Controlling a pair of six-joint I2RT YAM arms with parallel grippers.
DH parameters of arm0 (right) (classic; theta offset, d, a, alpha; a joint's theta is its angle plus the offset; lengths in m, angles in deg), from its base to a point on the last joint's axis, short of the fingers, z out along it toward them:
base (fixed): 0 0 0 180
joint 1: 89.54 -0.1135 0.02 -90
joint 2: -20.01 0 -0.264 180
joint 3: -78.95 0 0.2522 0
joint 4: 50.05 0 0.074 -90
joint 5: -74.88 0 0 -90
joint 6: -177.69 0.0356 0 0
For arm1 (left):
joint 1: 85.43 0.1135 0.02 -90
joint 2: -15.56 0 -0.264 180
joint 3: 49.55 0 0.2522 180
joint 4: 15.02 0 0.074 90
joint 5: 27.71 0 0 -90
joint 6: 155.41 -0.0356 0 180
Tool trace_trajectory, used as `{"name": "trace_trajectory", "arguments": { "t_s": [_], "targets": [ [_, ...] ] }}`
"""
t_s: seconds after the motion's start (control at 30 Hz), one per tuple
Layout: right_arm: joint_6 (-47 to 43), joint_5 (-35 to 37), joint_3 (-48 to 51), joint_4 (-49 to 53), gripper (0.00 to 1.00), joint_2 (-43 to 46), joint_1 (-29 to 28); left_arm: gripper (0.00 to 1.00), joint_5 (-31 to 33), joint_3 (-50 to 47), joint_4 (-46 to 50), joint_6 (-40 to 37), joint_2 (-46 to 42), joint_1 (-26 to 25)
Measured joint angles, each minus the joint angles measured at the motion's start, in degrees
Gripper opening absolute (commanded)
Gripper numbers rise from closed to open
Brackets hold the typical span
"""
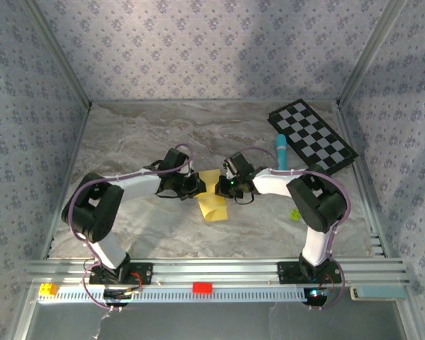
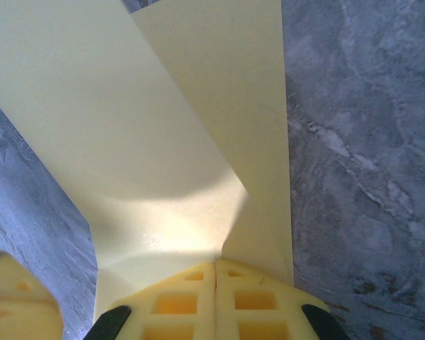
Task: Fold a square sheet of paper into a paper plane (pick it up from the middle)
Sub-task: First fold the square sheet of paper in half at the center of the table.
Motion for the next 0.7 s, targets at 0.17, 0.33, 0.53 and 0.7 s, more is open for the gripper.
{"name": "trace_trajectory", "arguments": {
  "t_s": [0.17, 0.33, 0.53, 0.7],
  "targets": [
    [0.00, 0.00, 0.00, 0.00, 0.00, 0.00, 0.00, 0.09, -1.20, -1.60, -2.12, 1.90, 0.44, -0.57],
    [0.00, 0.04, 0.04, -0.02, 0.00, 0.00, 0.00, 0.09, -0.94, -4.61, -2.36, 1.68, 2.32, -0.55],
    [0.02, 0.20, 0.48, -0.26, 0.00, 0.26, 0.00, 0.09, -0.90, -5.77, -3.26, 0.26, 2.60, -0.55],
    [0.02, 0.26, 0.57, -0.22, 0.00, 0.42, 0.00, 0.09, -0.59, -6.08, -3.39, 0.17, 1.77, -0.55]
  ]
}}
